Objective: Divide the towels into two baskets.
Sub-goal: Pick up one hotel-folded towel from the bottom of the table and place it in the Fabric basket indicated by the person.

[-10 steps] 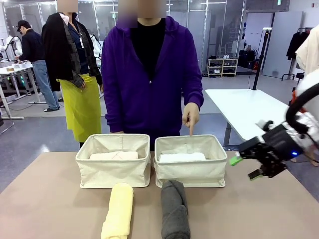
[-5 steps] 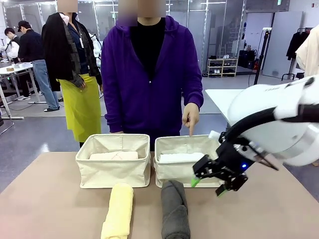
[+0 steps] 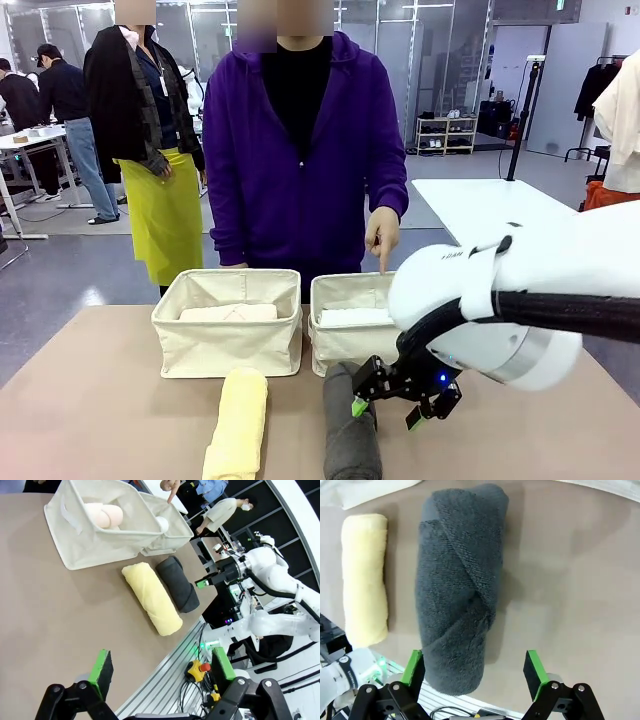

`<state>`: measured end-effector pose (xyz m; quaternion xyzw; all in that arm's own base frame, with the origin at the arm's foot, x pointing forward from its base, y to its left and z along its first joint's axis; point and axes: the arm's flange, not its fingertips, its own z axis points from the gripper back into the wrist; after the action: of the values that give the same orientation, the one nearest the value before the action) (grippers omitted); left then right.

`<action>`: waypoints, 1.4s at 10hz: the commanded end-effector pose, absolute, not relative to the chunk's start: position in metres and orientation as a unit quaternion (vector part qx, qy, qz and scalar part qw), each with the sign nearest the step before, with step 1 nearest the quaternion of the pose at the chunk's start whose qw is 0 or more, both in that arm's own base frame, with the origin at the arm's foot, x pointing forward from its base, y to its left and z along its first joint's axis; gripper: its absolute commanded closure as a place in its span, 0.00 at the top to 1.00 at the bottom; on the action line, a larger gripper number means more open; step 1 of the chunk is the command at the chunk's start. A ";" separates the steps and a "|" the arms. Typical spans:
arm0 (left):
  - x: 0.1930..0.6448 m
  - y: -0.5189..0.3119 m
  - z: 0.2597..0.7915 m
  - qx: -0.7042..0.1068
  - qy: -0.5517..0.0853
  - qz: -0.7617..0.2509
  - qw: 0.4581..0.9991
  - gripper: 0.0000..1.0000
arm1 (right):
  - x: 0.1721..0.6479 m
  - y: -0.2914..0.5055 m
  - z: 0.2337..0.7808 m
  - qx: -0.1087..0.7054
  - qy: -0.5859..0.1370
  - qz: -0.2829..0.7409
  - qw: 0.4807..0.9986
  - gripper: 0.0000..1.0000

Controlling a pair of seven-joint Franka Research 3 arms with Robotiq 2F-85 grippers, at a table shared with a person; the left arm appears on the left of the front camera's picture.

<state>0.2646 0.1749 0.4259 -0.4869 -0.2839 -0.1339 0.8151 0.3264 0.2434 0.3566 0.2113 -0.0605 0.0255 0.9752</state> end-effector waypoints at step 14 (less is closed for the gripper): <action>0.263 0.177 0.428 -0.485 -0.284 -0.137 0.816 1.00 | 0.333 0.285 0.314 0.270 -0.077 0.070 0.957 1.00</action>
<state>0.2647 0.1747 0.4260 -0.4867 -0.2836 -0.1342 0.8153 0.3315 0.2821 0.3191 0.2691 -0.0672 0.0648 0.9586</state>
